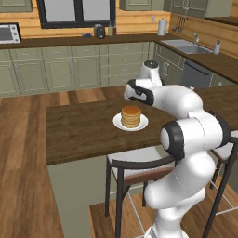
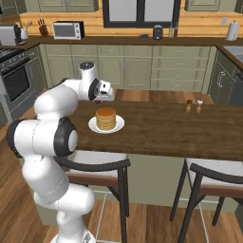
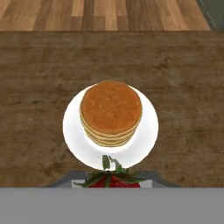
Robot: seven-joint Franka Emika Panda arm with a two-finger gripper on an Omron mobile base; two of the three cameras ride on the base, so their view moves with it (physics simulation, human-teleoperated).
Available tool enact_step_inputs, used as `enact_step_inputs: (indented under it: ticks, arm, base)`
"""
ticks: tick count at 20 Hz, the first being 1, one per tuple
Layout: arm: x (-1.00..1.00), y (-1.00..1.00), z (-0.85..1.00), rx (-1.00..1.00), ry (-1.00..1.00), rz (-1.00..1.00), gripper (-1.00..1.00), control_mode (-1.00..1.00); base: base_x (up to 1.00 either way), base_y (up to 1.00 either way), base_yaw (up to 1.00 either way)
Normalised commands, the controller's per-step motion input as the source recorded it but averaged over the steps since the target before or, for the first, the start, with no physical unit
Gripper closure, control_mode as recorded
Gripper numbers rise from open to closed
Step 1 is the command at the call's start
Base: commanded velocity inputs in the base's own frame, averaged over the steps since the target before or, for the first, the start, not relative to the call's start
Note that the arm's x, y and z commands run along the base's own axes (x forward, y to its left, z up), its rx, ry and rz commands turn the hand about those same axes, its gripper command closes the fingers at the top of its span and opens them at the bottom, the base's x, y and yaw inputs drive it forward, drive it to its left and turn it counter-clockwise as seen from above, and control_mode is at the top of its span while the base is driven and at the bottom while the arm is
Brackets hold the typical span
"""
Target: Take the strawberry from the fridge and place it on top of the pancake, located on the dining counter.
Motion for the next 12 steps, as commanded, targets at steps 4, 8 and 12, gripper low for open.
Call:
enact_step_inputs:
  ticks: [4,8,12]
  arm:
    - [0.43,0.00,-0.40,0.02,0.00,0.00,1.00,-1.00]
    - [0.33,0.00,-0.53,0.00,0.00,0.00,1.00,-1.00]
    - [0.34,0.07,-0.37,0.00,0.00,0.00,1.00,-1.00]
  base:
    - [0.00,0.00,0.00]
    - [0.00,0.00,0.00]
    - [0.00,0.00,0.00]
